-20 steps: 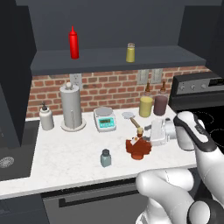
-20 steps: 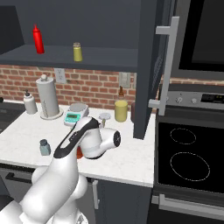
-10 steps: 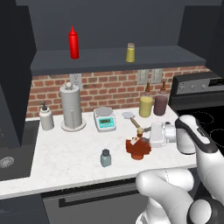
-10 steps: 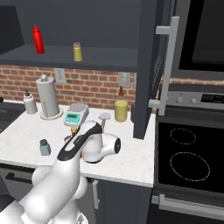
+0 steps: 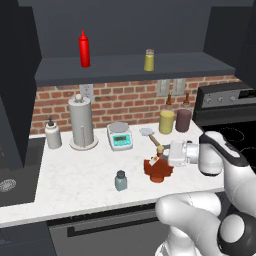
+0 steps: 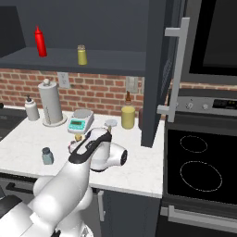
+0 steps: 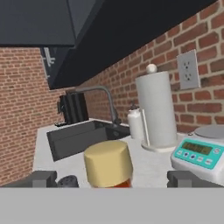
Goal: Put the shaker and condiment bottle from the counter next to their counterparts in the cabinet.
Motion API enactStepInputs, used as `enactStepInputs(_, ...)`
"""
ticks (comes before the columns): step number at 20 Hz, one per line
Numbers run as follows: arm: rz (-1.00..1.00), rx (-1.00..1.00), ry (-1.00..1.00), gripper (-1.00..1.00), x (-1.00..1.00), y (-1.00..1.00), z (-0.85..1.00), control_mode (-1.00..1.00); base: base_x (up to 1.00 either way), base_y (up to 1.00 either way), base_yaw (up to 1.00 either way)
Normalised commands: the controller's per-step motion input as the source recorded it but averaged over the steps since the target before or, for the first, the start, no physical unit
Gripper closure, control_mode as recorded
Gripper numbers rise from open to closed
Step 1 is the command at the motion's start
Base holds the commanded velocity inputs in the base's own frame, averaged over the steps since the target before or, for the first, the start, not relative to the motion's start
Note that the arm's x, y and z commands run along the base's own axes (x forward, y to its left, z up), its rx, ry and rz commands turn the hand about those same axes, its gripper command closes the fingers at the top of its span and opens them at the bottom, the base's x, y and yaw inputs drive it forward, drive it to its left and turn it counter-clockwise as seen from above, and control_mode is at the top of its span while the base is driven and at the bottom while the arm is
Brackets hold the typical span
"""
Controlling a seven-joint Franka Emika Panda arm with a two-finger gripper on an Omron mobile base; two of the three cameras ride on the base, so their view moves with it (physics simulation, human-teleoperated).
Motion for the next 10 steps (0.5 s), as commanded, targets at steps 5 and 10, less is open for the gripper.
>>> enactStepInputs(5, 0.0, 0.12, 0.03, -1.0, 0.03, 0.0, -0.06, -1.0, 0.0, 0.0, 0.0)
enactStepInputs(10, 0.0, 0.11, 0.0, -1.0, -0.04, 0.0, -0.29, -1.0, 0.0, 0.0, 0.0)
